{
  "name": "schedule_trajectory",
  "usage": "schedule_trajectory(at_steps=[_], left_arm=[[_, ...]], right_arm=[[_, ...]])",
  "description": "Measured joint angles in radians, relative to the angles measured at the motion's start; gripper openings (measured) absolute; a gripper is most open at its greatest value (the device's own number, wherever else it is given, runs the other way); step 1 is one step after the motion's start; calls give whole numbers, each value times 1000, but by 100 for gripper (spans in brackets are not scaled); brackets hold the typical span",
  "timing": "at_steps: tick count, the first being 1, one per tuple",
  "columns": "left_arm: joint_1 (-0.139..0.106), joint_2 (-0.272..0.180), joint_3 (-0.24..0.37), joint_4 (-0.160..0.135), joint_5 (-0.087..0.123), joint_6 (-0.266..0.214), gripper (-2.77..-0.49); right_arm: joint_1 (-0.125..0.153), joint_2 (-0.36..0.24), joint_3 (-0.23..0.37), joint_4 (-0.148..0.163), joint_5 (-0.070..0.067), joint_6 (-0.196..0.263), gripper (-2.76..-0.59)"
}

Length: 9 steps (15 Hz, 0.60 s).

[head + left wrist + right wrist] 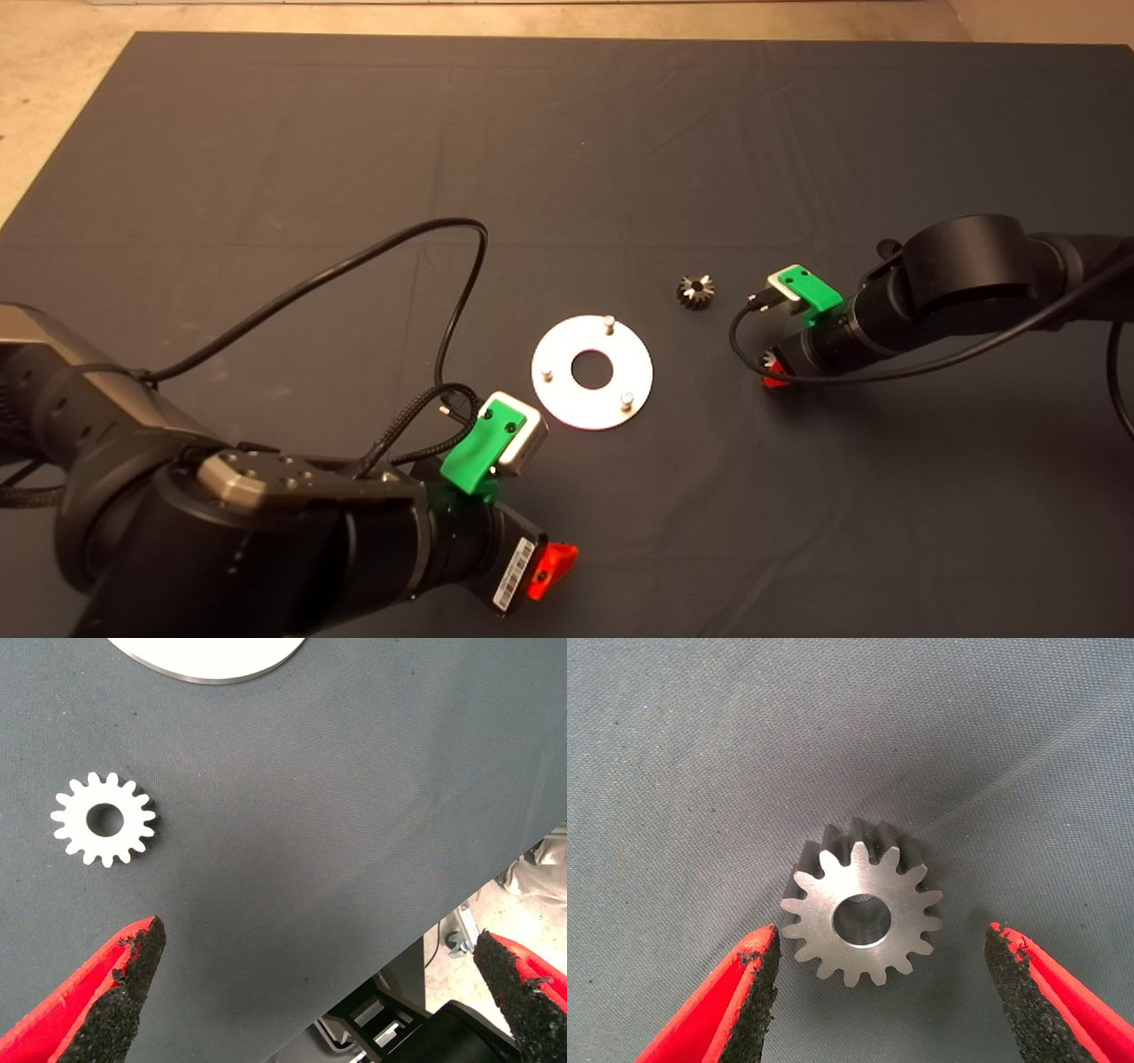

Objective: Install three planetary gears onto the carrier pins

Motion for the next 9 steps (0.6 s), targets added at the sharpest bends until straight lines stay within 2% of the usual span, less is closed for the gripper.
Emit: schedule_trajectory(at_steps=[4,5,8,9], left_arm=[[0,0,0,0,0,0,-75],[0,0,0,0,0,0,-75],[0,0,0,0,0,0,-75],[0,0,0,0,0,0,-75]], right_arm=[[0,0,-5,0,2,0,-183],[0,0,-5,0,2,0,-195],[-1,0,-5,0,3,0,-197],[-1,0,-5,0,4,0,-205]])
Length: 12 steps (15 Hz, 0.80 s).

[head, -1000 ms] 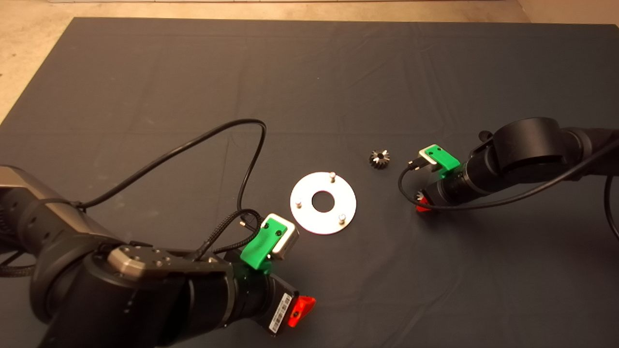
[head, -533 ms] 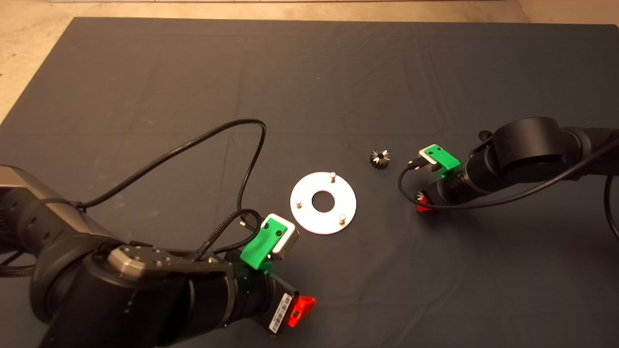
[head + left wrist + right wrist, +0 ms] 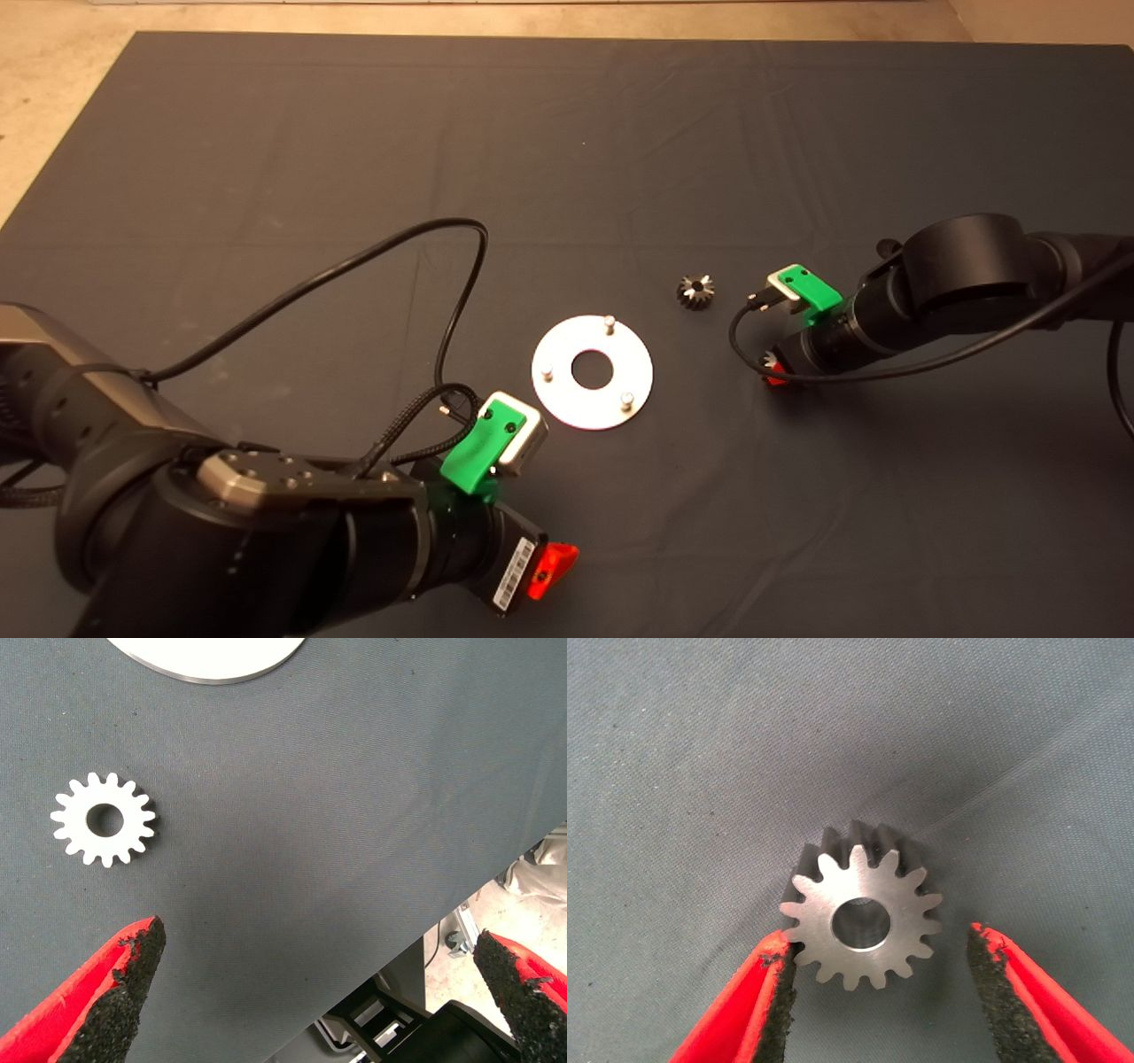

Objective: Install three planetary gears onto the carrier pins

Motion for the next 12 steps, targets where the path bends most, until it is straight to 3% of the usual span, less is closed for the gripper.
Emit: schedule_trajectory(at_steps=[12], left_arm=[[0,0,0,0,0,0,-75]], right_arm=[[-16,0,0,-1,3,0,-236]])
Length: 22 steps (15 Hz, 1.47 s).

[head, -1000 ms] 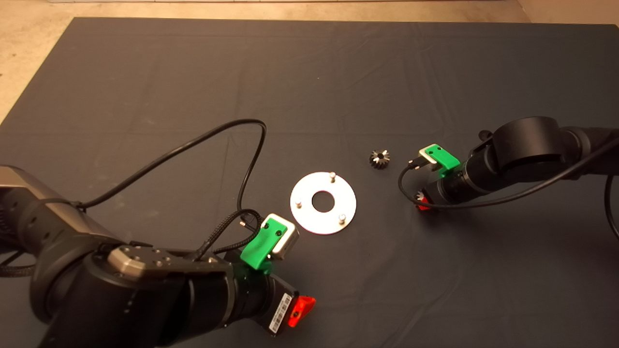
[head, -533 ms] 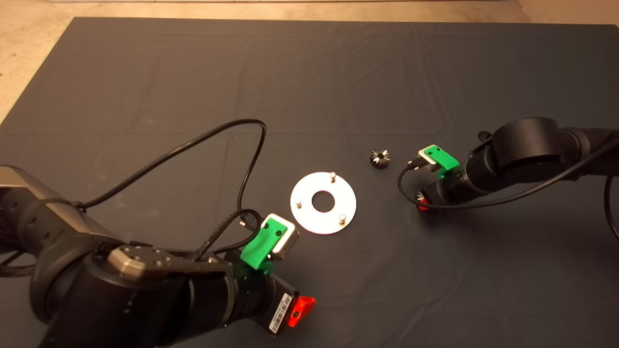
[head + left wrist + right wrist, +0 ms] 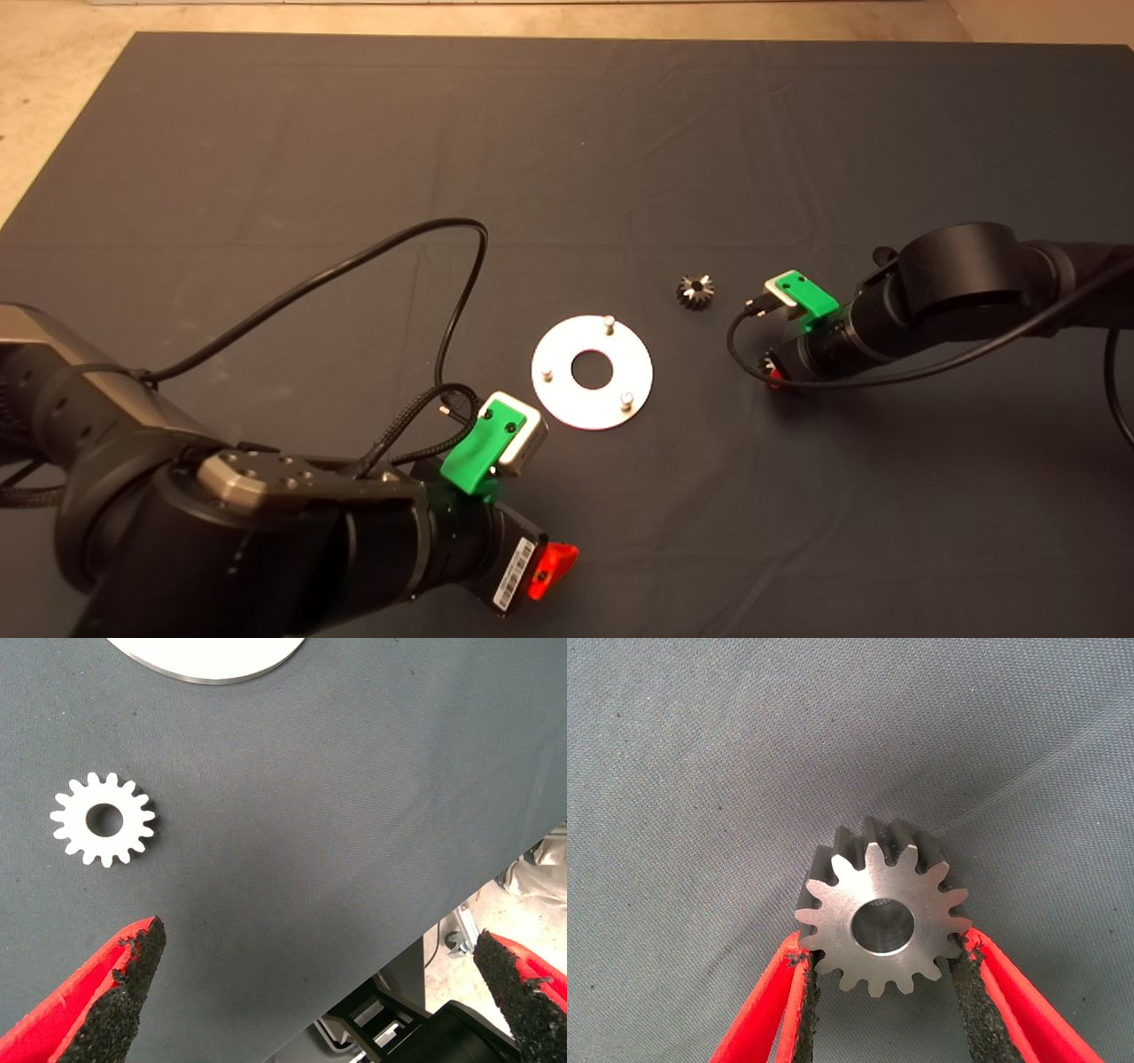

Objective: Install three planetary gears onto the carrier pins

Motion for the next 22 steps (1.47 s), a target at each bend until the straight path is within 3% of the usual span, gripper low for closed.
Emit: schedule_trajectory(at_steps=[13,22], left_arm=[[0,0,0,0,0,0,-75],[0,0,0,0,0,0,-75]], right_arm=[[0,0,1,0,1,0,-250],[7,-3,34,0,-3,0,-255]])
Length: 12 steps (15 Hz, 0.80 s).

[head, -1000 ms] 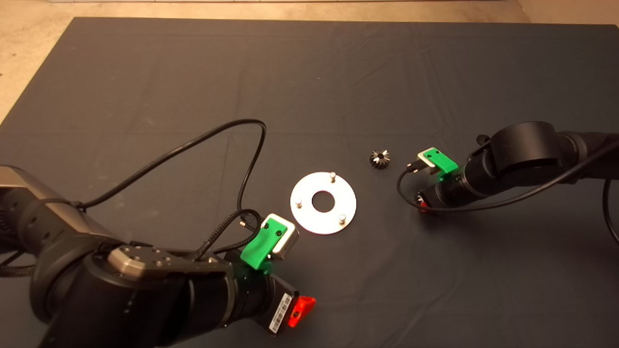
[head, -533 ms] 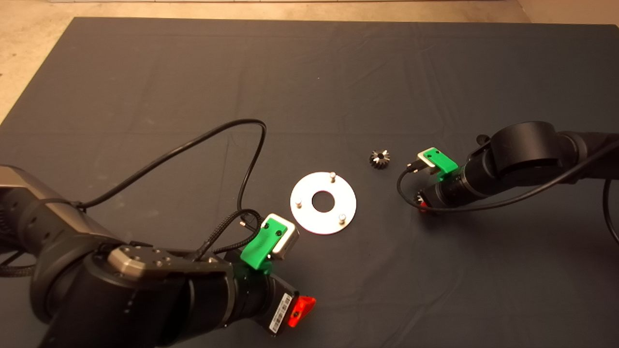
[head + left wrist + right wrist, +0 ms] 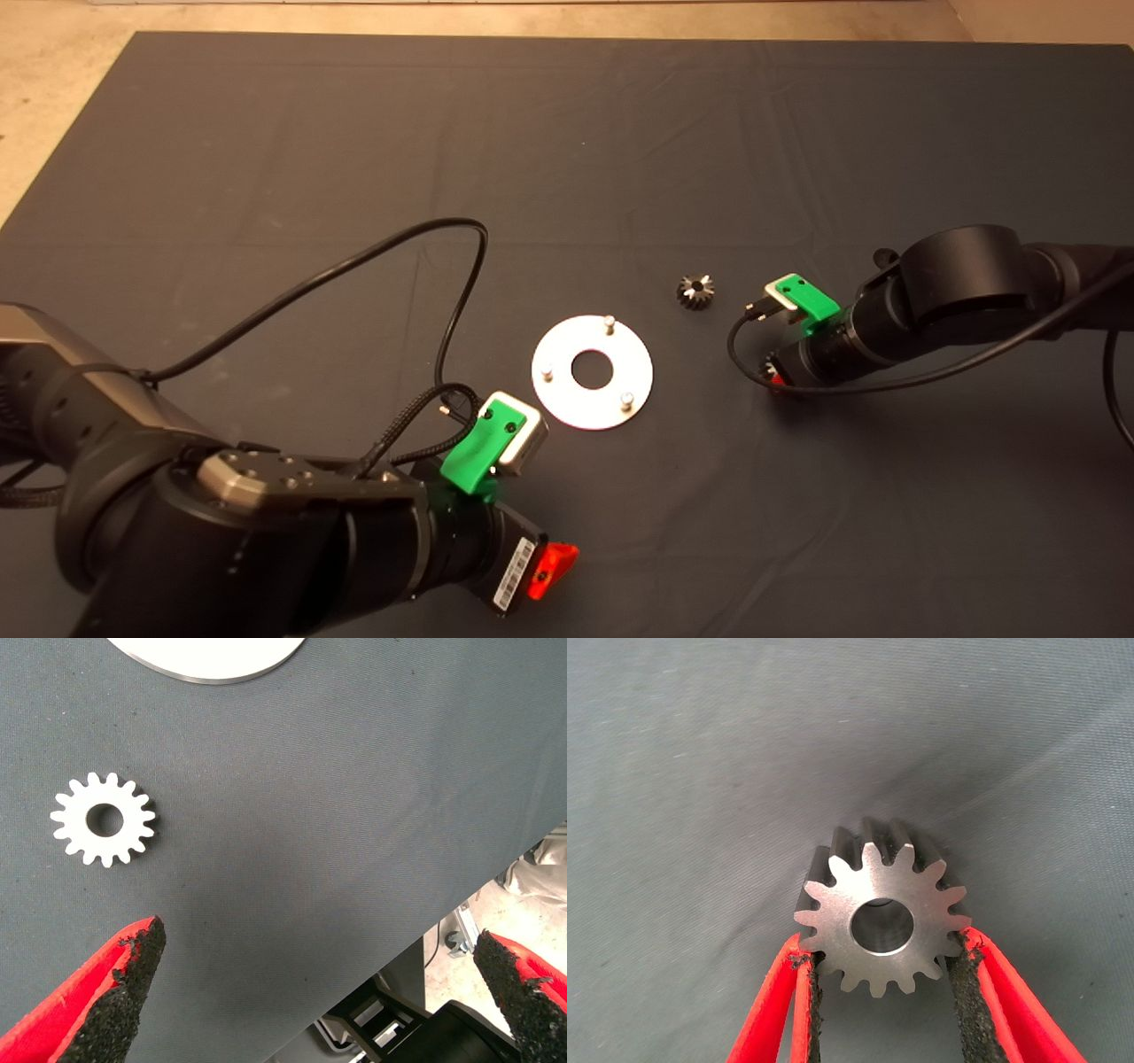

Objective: Install three planetary gears onto the carrier pins

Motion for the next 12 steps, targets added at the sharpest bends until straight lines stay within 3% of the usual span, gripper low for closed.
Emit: schedule_trajectory(at_steps=[2,3,6,7,8,10,12], left_arm=[[0,0,0,0,0,0,-75],[0,0,0,0,0,0,-75],[0,0,0,0,0,0,-75],[0,0,0,0,0,0,-75],[0,0,0,0,0,0,-75],[-9,2,0,0,0,0,-75],[-14,3,0,1,0,0,-75]], right_arm=[[42,-8,49,1,-3,1,-255],[81,-9,67,4,-2,2,-255],[232,-8,95,9,0,26,-255],[262,-5,116,12,1,33,-255],[268,6,152,19,-1,41,-255],[254,70,226,68,-3,82,-255],[254,147,255,79,-3,110,-256]])
